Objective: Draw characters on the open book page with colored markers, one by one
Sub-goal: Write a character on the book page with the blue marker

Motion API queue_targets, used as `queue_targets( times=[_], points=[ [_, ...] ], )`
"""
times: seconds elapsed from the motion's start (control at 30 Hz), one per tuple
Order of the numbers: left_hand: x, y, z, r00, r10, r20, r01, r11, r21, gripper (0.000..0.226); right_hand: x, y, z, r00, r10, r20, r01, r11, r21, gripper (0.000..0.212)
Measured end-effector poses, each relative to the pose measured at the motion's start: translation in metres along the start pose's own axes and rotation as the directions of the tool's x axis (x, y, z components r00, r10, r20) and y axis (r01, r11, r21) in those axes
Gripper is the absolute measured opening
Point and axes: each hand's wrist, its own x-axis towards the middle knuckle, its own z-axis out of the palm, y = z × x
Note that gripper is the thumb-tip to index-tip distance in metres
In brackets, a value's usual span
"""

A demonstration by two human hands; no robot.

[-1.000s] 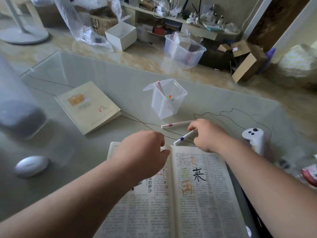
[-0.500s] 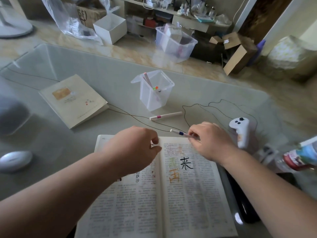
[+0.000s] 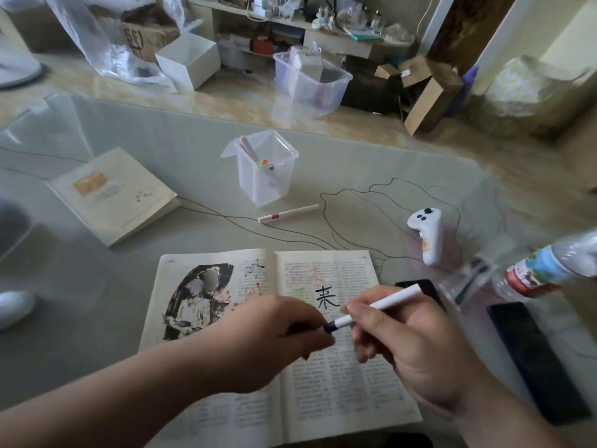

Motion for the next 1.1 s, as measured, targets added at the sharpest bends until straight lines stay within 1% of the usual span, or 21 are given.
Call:
queue_targets(
  times=[0.1,0.13,0.17,0.2,0.23,0.27,0.3,0.33,0.37,0.4,0.43,0.47,0.5,0.53,0.6,0.7,0.77,0.87,0.9,1.0,1.1],
  points=[
    [-0.003,0.004,0.004,1.0,0.004,0.002,-0.004,1.0,0.002,0.029,-0.003,0.013,0.01,1.0,-0.002,0.03,0.004,0.997,-0.072,0.027],
    [-0.004,0.005,0.003,1.0,-0.006,0.022,0.006,1.0,-0.005,0.028,-0.003,0.016,0.011,0.999,-0.005,0.048,0.009,0.998,-0.07,0.027],
    [-0.006,0.004,0.0,0.999,-0.012,0.049,0.012,1.0,-0.005,0.029,-0.001,0.015,0.01,0.999,-0.026,0.036,0.027,0.999,-0.023,0.027],
    [-0.008,-0.001,-0.004,0.997,-0.015,0.081,0.013,1.0,0.023,0.029,0.005,0.012,0.0,0.997,-0.036,-0.064,0.041,0.995,0.087,0.028],
    [-0.011,-0.008,-0.007,0.994,-0.022,0.111,0.013,0.997,0.077,0.029,0.012,0.006,-0.016,0.978,-0.002,-0.209,0.056,0.966,0.253,0.032],
    [-0.015,-0.015,-0.01,0.99,-0.056,0.132,0.038,0.99,0.133,0.029,0.019,-0.003,-0.037,0.935,0.021,-0.353,0.122,0.919,0.376,0.037],
    [-0.017,-0.023,-0.012,0.987,-0.106,0.125,0.084,0.982,0.17,0.03,0.026,-0.009,-0.06,0.883,0.003,-0.469,0.209,0.893,0.399,0.04],
    [-0.019,-0.03,-0.013,0.986,-0.143,0.084,0.126,0.976,0.179,0.031,0.031,-0.014,-0.075,0.85,-0.048,-0.525,0.255,0.909,0.329,0.04],
    [-0.02,-0.036,-0.012,0.988,-0.153,0.022,0.147,0.973,0.178,0.034,0.034,-0.012,-0.08,0.84,-0.103,-0.533,0.249,0.946,0.21,0.039],
    [-0.019,-0.039,-0.011,0.992,-0.122,-0.037,0.127,0.974,0.185,0.038,0.035,-0.003,-0.078,0.851,-0.135,-0.508,0.19,0.98,0.057,0.036],
    [-0.016,-0.039,-0.009,0.996,-0.08,-0.05,0.09,0.969,0.232,0.044,0.037,0.011,-0.07,0.874,-0.148,-0.463,0.116,0.989,-0.096,0.032],
    [-0.014,-0.038,-0.007,0.999,-0.052,-0.003,0.05,0.952,0.301,0.049,0.039,0.025,-0.059,0.908,-0.141,-0.394,0.055,0.974,-0.221,0.027],
    [-0.013,-0.037,-0.003,0.995,-0.057,0.083,0.022,0.928,0.371,0.05,0.042,0.038,-0.047,0.941,-0.116,-0.318,0.014,0.952,-0.305,0.023],
    [-0.013,-0.036,0.001,0.98,-0.099,0.173,0.016,0.905,0.425,0.048,0.044,0.046,-0.037,0.964,-0.071,-0.256,-0.02,0.941,-0.337,0.019],
    [-0.011,-0.029,0.002,0.93,-0.201,0.308,0.04,0.887,0.46,0.039,0.049,0.054,-0.028,0.979,-0.019,-0.204,-0.051,0.942,-0.331,0.017],
    [-0.007,-0.019,-0.003,0.879,-0.266,0.396,0.076,0.898,0.434,0.031,0.05,0.06,-0.024,0.986,-0.033,-0.163,-0.013,0.961,-0.277,0.018],
    [-0.004,-0.021,-0.007,0.86,-0.287,0.421,0.087,0.897,0.434,0.03,0.05,0.061,-0.02,0.988,-0.044,-0.146,-0.005,0.948,-0.317,0.018],
    [-0.003,-0.025,-0.009,0.844,-0.298,0.447,0.078,0.891,0.447,0.03,0.055,0.062,-0.018,0.986,-0.036,-0.163,-0.024,0.935,-0.355,0.005],
    [-0.003,-0.025,-0.009,0.841,-0.299,0.45,0.078,0.892,0.446,0.03,0.056,0.063,-0.018,0.984,-0.041,-0.173,-0.026,0.931,-0.365,0.004],
    [-0.003,-0.024,-0.011,0.838,-0.305,0.452,0.085,0.892,0.444,0.033,0.058,0.066,-0.018,0.98,-0.076,-0.182,-0.009,0.905,-0.426,0.007],
    [-0.003,-0.022,-0.011,0.834,-0.313,0.454,0.084,0.886,0.456,0.033,0.06,0.068,-0.018,0.98,-0.092,-0.177,0.004,0.895,-0.446,0.009]
  ],
)
